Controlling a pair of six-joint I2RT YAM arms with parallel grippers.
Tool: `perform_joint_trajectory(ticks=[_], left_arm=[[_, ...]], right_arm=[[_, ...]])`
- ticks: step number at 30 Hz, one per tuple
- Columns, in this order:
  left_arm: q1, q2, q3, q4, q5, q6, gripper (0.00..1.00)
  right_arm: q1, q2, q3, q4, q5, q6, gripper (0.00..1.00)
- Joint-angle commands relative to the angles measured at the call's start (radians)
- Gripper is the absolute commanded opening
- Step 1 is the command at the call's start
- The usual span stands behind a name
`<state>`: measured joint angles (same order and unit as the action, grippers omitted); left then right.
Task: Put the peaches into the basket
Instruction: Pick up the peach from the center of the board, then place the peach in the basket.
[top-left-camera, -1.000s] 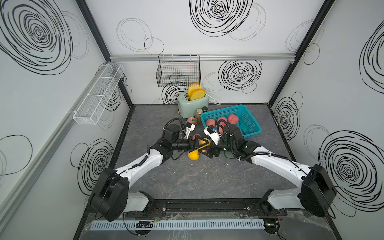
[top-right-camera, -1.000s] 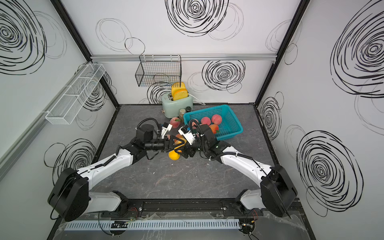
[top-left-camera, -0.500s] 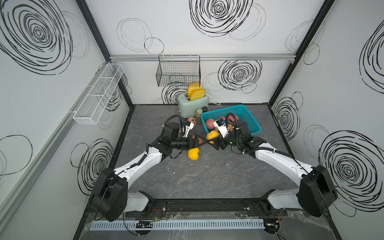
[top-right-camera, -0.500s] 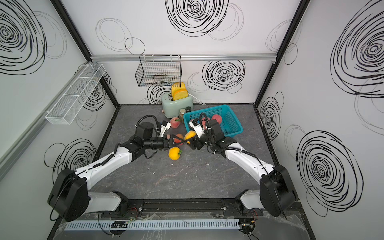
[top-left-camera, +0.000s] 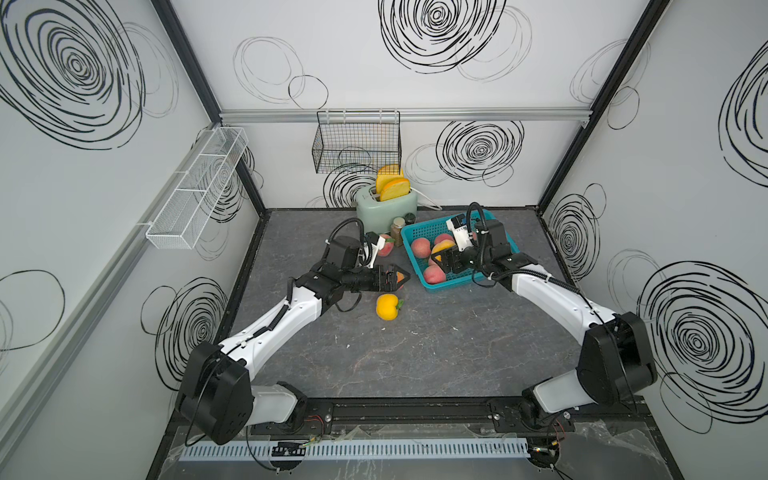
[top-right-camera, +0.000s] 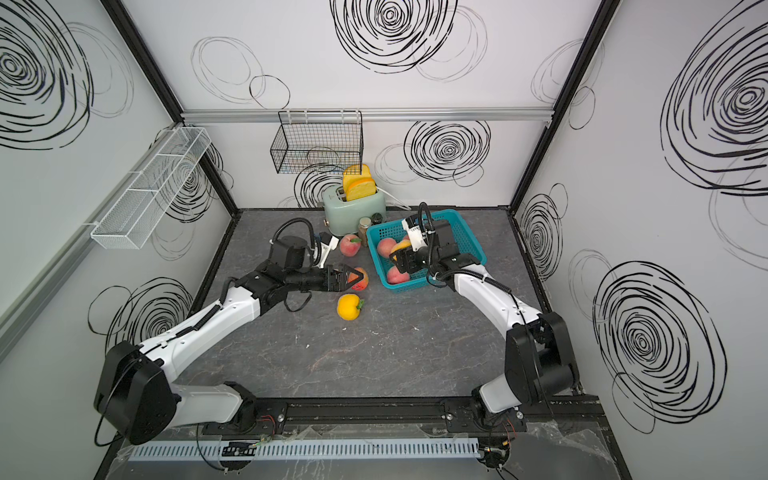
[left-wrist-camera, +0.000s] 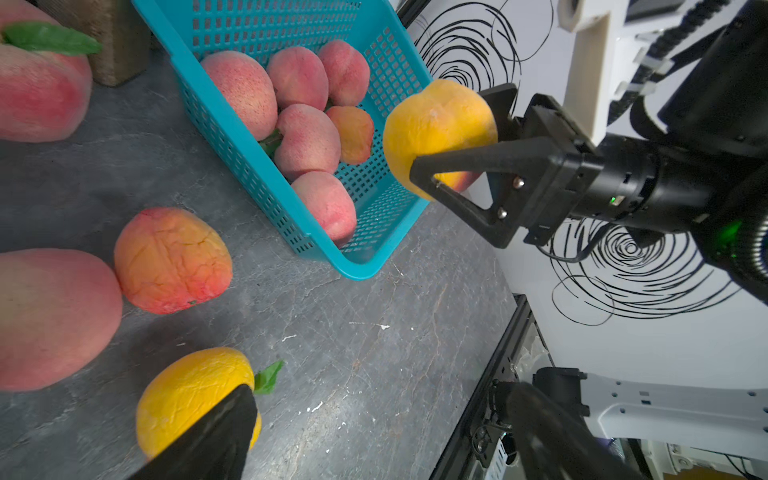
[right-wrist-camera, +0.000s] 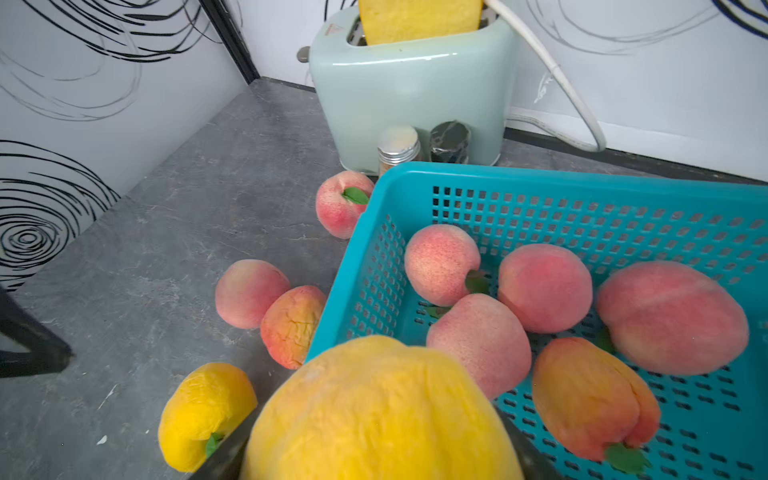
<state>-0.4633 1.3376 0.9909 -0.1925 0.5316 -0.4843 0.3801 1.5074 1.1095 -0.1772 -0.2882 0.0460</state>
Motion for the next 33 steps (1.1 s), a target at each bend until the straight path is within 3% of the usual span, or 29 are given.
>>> perform_joint_trajectory(ticks=[1, 18, 33], left_arm=[[-0.006, 0.020, 0.053, -0.047, -0.081, 0.099, 0.98], [-0.022, 0.070, 0.087, -0.056, -0.120, 0.135, 0.98], [-0.025, 0.077, 0.088, -0.065, -0.125, 0.149, 0.98]], right_arm=[[-0.025, 0.029, 0.048, -0.060, 0.033, -0.003, 0.68], [-0.072, 0.129, 0.069, -0.105, 0.112, -0.006, 0.67], [-0.086, 0.192, 0.058, -0.118, 0.104, -0.005, 0.67]])
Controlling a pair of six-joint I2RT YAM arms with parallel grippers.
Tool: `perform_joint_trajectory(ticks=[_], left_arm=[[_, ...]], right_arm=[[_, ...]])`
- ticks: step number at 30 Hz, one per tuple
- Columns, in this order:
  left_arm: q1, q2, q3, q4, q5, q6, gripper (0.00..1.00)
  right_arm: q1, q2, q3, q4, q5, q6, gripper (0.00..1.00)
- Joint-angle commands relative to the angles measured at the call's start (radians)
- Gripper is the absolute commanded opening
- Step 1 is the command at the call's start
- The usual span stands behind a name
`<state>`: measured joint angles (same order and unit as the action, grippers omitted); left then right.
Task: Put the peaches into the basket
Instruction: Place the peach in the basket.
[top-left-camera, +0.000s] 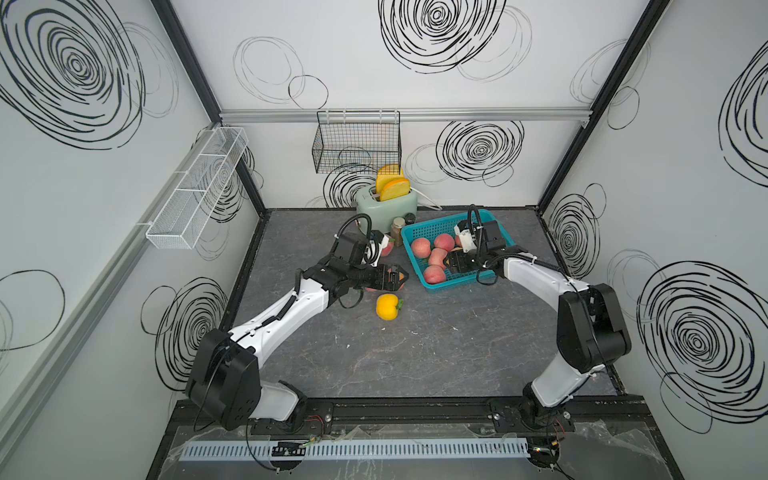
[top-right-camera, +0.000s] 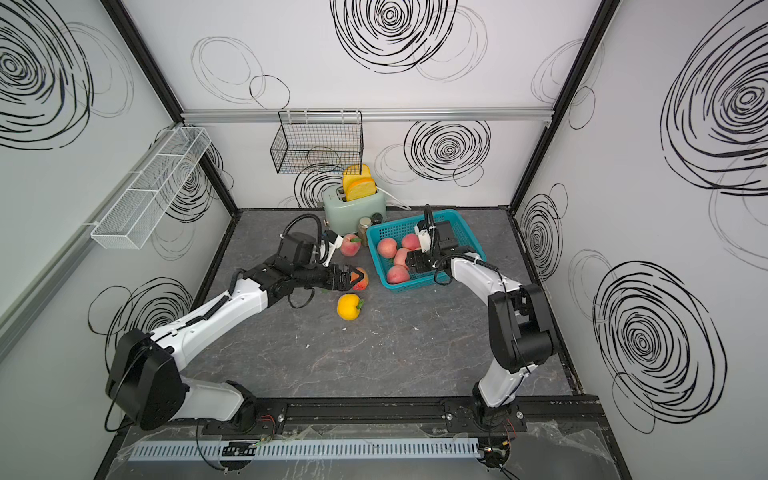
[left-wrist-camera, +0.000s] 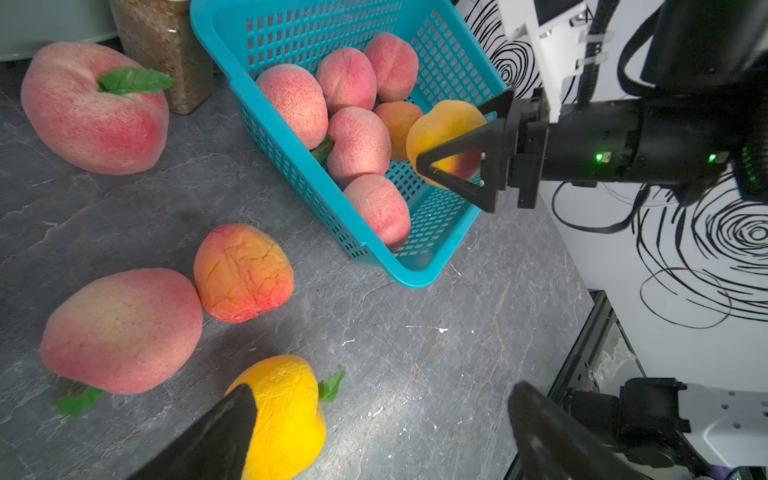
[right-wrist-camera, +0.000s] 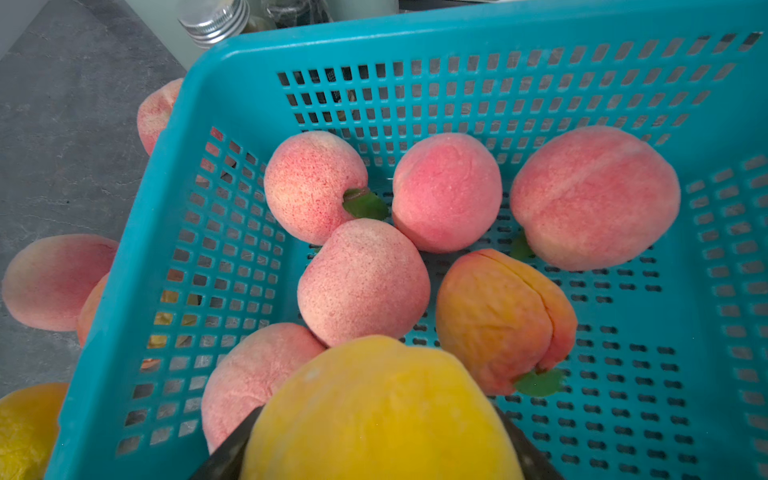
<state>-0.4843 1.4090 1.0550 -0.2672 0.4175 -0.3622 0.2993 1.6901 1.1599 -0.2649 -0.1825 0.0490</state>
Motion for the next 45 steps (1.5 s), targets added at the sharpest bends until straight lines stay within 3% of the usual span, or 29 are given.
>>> perform_joint_trajectory(ticks=[1, 21, 45], left_arm=[[-0.004, 0.006, 0.022, 0.009, -0.012, 0.026, 0.98], [0.003, 0.015, 0.014, 0.013, -0.014, 0.030, 0.98], [0.004, 0.023, 0.020, 0.010, -0.024, 0.029, 0.98]], right_arm=[[-0.005, 0.012, 0.006, -0.031, -0.002, -0.008, 0.67], [-0.005, 0.044, -0.025, -0.036, -0.006, -0.010, 0.69], [-0.004, 0.048, -0.026, -0.032, -0.012, -0.017, 0.80]])
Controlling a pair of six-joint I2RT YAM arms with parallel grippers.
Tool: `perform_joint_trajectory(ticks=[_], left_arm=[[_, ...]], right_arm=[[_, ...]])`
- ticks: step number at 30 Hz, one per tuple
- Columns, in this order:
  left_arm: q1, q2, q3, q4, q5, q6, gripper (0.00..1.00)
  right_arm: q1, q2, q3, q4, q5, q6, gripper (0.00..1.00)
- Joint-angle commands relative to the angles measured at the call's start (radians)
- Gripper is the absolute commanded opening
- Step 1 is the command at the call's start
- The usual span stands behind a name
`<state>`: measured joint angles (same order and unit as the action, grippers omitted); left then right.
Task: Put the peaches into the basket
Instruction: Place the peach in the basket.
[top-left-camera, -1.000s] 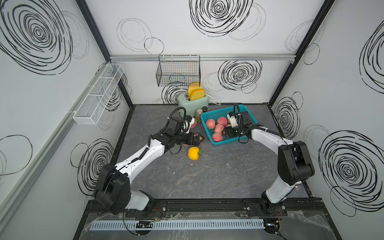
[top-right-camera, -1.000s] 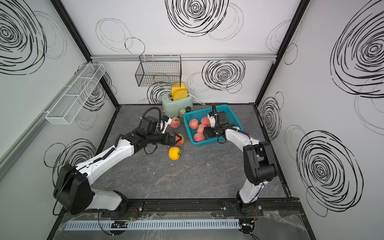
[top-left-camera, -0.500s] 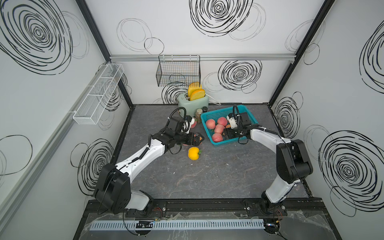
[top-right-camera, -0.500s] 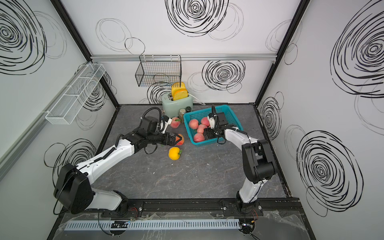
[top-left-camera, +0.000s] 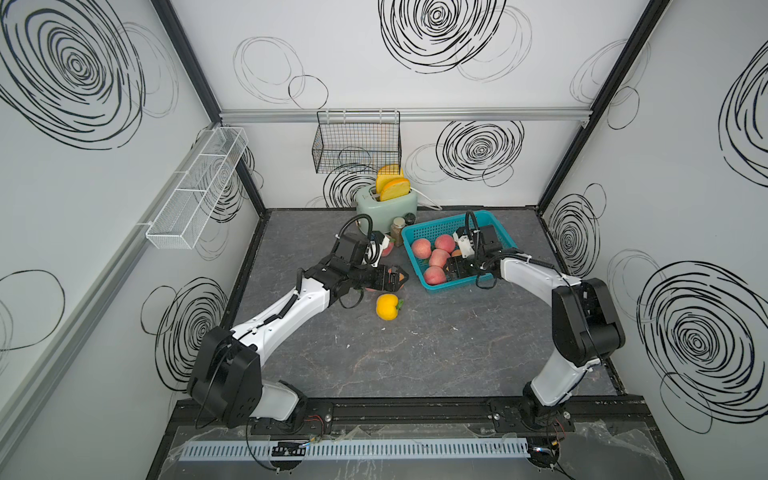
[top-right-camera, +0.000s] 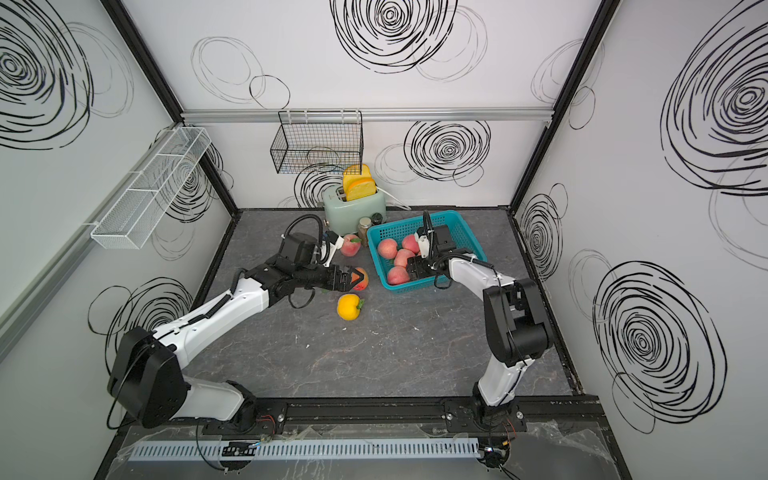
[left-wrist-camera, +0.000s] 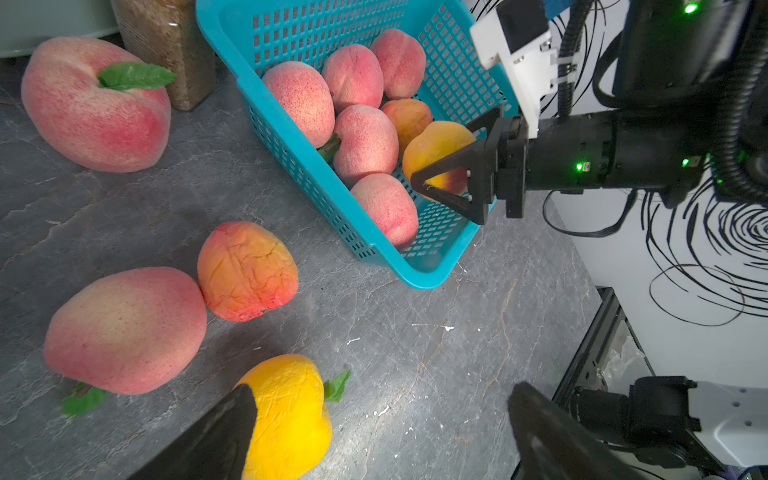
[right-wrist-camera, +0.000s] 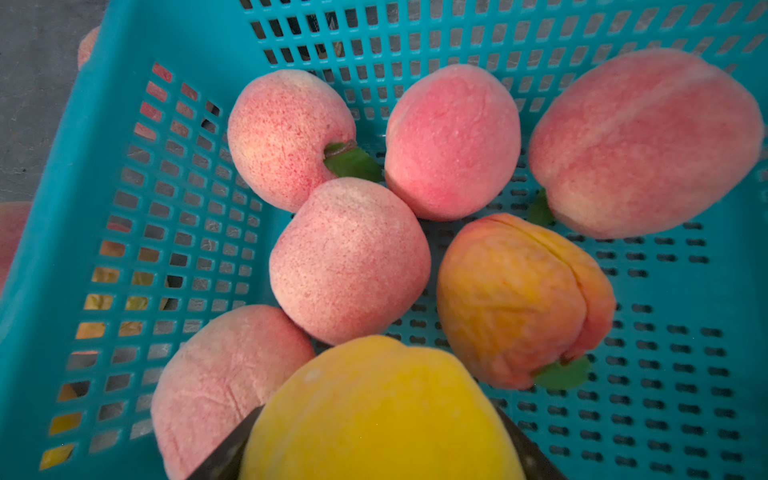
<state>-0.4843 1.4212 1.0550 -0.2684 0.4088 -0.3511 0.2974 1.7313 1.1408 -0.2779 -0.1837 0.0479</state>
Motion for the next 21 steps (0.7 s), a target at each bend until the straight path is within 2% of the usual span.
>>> perform_joint_trajectory(ticks=[1, 21], left_arm=[[0.004, 0.012, 0.020, 0.009, -0.015, 0.017, 0.98], [0.011, 0.007, 0.005, 0.012, -0.024, 0.011, 0.98]], right_arm=[[-0.003, 0.005, -0.007, -0.019, -0.011, -0.015, 0.80], [0.003, -0.038, -0.013, -0.018, -0.012, -0.017, 0.87]])
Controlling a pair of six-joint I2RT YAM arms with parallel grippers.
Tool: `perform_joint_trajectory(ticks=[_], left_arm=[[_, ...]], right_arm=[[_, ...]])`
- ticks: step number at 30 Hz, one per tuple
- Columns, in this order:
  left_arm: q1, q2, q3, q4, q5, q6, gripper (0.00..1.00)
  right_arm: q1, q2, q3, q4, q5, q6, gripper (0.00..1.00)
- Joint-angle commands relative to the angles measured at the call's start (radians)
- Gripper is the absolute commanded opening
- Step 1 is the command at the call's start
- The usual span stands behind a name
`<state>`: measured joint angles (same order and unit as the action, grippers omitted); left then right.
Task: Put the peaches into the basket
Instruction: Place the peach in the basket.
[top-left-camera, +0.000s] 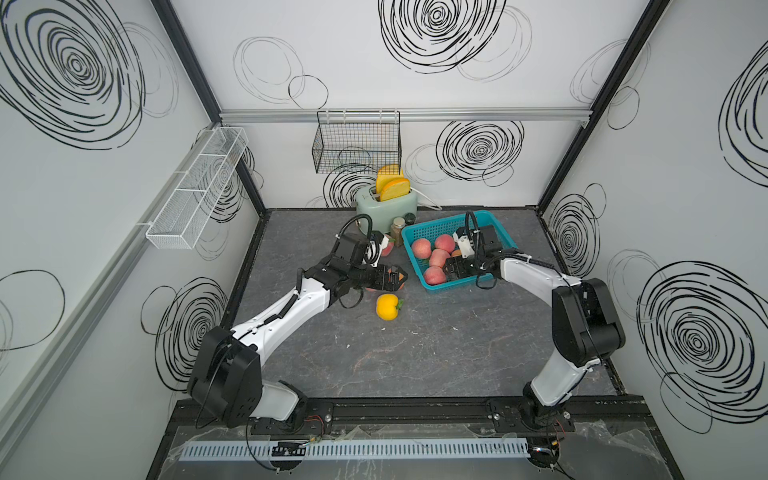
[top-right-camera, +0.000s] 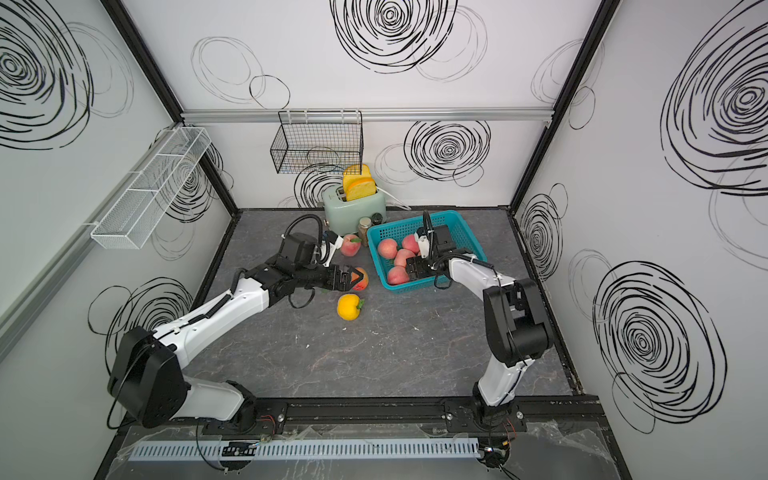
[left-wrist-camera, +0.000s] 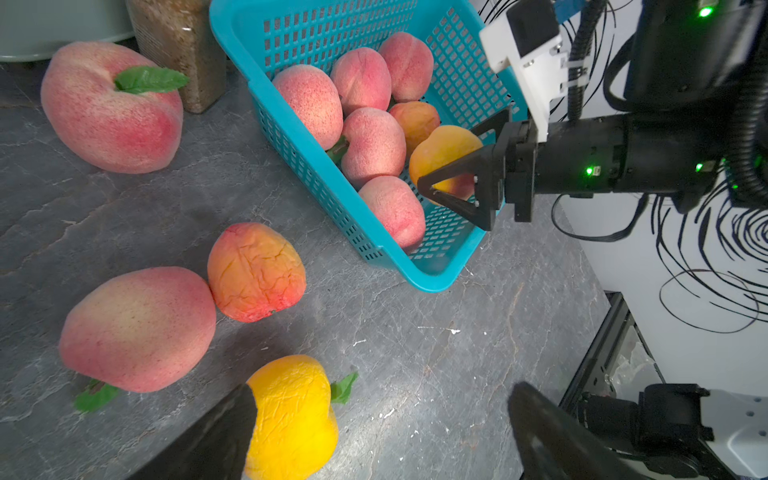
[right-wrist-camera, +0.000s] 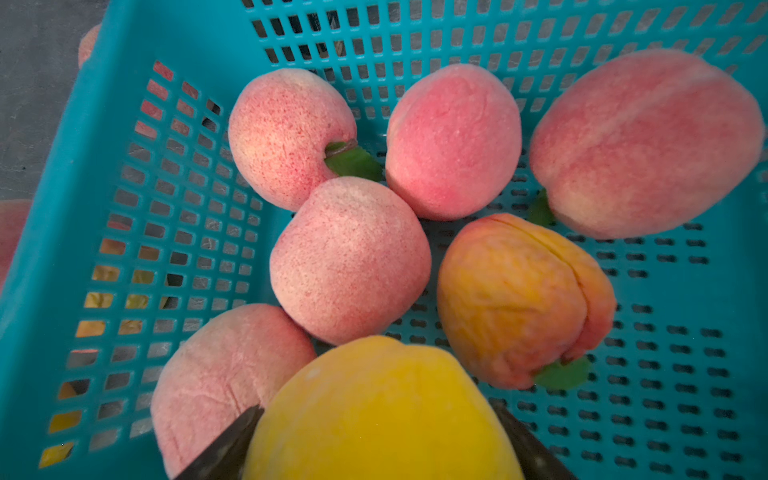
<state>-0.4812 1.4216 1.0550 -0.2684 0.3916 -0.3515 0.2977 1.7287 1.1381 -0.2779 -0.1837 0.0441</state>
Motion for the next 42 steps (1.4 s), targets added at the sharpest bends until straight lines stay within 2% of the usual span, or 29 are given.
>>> perform_joint_trajectory(ticks=[1, 26, 34, 42], left_arm=[[0.010, 0.009, 0.005, 0.011, -0.007, 0.012, 0.98], [-0.014, -0.004, -0.056, 0.004, -0.051, 0.000, 0.98], [-0.039, 0.000, -0.088, 0.014, -0.084, -0.010, 0.98], [-0.045, 0.015, -0.126, 0.030, -0.100, -0.022, 0.98]], right_arm=[[0.004, -0.035, -0.010, -0.017, -0.012, -0.013, 0.87], [0.030, -0.146, 0.033, -0.076, 0.008, -0.034, 0.89], [0.085, -0.262, -0.003, -0.064, -0.022, -0.052, 0.90], [0.154, -0.398, -0.105, -0.048, -0.090, -0.059, 0.91]])
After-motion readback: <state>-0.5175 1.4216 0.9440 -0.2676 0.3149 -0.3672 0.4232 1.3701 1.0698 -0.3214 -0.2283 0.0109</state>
